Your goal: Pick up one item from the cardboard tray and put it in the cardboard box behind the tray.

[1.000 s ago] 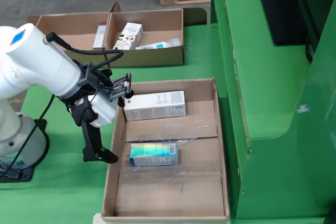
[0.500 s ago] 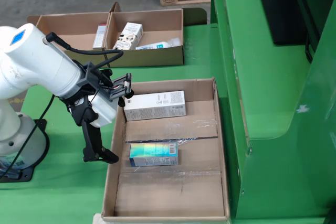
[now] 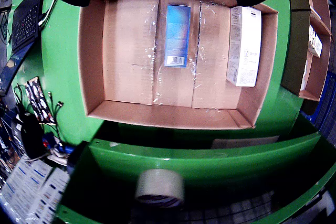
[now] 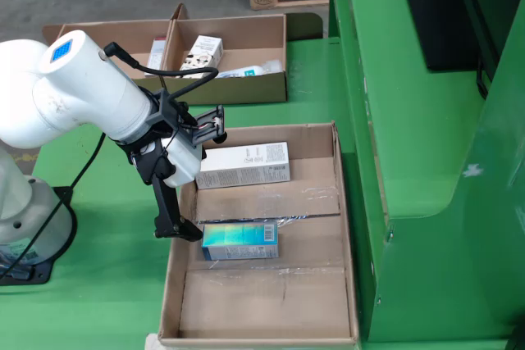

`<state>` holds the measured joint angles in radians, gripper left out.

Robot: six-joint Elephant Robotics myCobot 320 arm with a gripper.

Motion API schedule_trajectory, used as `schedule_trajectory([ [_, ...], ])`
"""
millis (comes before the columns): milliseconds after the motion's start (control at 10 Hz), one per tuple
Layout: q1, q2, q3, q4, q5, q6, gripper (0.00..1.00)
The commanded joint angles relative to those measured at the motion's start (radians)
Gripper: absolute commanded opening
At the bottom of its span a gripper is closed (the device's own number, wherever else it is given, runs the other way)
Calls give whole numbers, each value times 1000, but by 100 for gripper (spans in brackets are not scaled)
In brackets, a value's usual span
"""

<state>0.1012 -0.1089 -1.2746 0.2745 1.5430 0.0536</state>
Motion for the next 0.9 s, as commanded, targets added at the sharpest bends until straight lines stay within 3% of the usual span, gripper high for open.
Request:
schedule_trajectory([
  [0, 30, -16, 56, 12, -16, 23, 100],
  [800, 48, -196, 150, 26, -3, 13, 100],
])
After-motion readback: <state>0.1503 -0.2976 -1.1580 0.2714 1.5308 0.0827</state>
